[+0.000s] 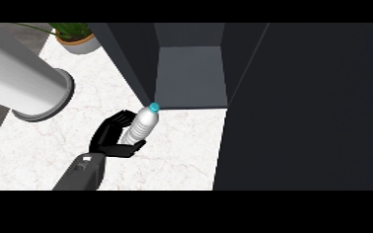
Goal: Pick up the bottled water, place it into the cabinet and close the cabinet
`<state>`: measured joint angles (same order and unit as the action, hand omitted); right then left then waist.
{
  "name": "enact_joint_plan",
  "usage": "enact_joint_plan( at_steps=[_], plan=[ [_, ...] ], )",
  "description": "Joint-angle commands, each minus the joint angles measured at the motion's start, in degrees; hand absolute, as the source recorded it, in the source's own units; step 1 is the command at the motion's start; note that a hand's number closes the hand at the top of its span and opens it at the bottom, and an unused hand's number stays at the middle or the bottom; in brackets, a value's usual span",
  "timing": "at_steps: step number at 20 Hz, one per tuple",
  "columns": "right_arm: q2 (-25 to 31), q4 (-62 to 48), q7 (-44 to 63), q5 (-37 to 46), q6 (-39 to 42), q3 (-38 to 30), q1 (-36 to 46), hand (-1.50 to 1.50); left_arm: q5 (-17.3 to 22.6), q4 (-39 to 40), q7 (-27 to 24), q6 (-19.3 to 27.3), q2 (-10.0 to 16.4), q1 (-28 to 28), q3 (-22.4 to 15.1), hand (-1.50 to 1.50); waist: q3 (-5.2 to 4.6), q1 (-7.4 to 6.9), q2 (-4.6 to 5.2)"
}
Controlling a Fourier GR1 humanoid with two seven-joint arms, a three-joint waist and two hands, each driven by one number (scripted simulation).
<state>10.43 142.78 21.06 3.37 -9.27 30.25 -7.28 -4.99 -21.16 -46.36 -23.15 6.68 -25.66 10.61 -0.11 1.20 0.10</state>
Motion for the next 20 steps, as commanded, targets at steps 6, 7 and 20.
enact_joint_plan(
  at_steps=[6, 7, 20],
  plan=[
    [1.2, 4.0, 0.3, 3.0, -1.1, 0.5, -1.6, -1.5, -7.3, -6.6, -13.1, 7.9, -1.5, 2.0, -6.7, 1.5, 0.07, -0.51, -0.19],
    [2.5, 4.0, -1.8, 1.7, -0.3, -0.6, -3.7, -1.5, -6.7, -8.4, -11.4, 12.3, -2.5, 3.2, -5.8, 1.5, 0.13, -0.73, -0.28],
    [1.9, 3.1, 1.3, 3.1, -2.5, 0.4, 0.4, -1.5, 11.8, -22.7, -3.4, 25.1, -6.6, 7.2, -12.6, 1.5, 0.08, -0.98, -0.32]
  ],
)
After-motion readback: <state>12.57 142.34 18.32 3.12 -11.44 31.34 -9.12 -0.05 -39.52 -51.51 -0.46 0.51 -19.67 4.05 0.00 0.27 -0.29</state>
